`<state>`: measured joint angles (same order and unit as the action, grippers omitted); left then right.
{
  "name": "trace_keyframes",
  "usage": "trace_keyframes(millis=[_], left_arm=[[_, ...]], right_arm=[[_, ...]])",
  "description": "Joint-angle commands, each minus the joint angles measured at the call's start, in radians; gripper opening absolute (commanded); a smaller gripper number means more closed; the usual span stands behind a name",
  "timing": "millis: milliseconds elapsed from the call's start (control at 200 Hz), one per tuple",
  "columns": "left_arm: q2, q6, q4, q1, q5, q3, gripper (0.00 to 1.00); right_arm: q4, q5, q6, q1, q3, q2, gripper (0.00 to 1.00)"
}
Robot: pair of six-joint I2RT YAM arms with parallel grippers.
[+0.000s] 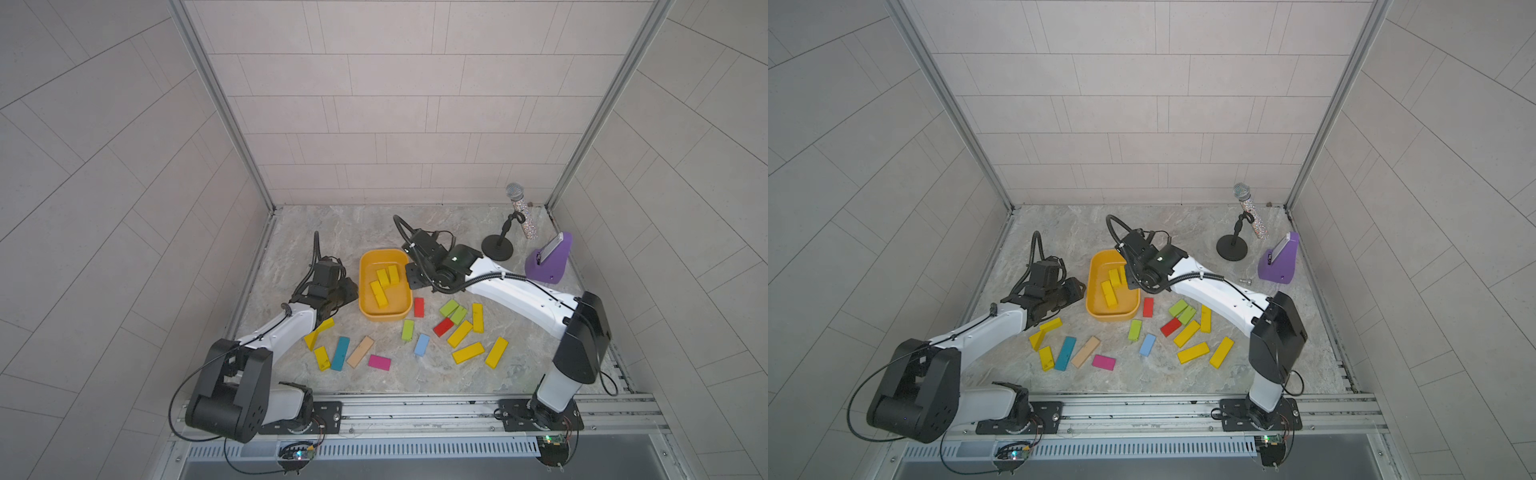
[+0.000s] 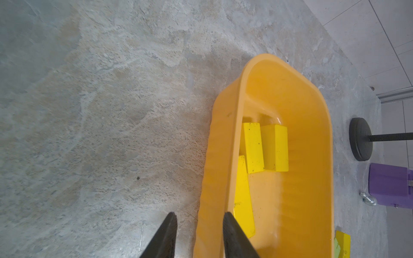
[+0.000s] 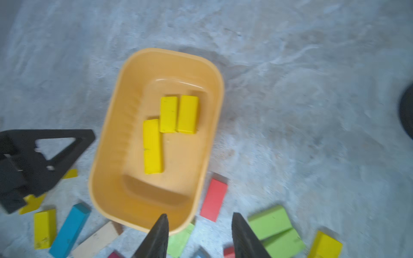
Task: Pick out the yellow building blocks
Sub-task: Pick up the building block from the center of the board.
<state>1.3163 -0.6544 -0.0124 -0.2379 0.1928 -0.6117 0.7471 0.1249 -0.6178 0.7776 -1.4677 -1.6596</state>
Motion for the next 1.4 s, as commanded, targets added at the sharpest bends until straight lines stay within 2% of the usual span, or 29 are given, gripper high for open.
trace_keyframes(millis=[0,260,515,691,971,1396], left_arm=[[-0.031,0.001,0.019,0.002,-0.050,-0.002,0.40],[-0.036,-0.004,0.020,0.003,-0.074,0.004,0.41],[-0.026,-0.004,0.019,0.003,-0.066,0.001,0.42],[-0.025,-0.003,0.016,0.004,-0.069,0.001,0.42],[-0.026,-0.001,0.017,0.004,-0.072,0.001,0.43],[-0.035,0.000,0.012,0.004,-0.075,0.006,0.43]], right_arm=[[0.045,0.078,-0.046,-0.064,0.152,0.106,0.48],[0.081,0.031,-0.022,-0.241,0.442,0.284,0.50],[0.039,-0.075,-0.019,-0.328,0.592,0.244,0.52],[-0.015,-0.124,-0.025,-0.333,0.615,0.217,0.54],[-0.089,-0.135,-0.026,-0.358,0.607,0.144,0.55],[-0.137,-0.140,-0.013,-0.386,0.596,0.064,0.41]])
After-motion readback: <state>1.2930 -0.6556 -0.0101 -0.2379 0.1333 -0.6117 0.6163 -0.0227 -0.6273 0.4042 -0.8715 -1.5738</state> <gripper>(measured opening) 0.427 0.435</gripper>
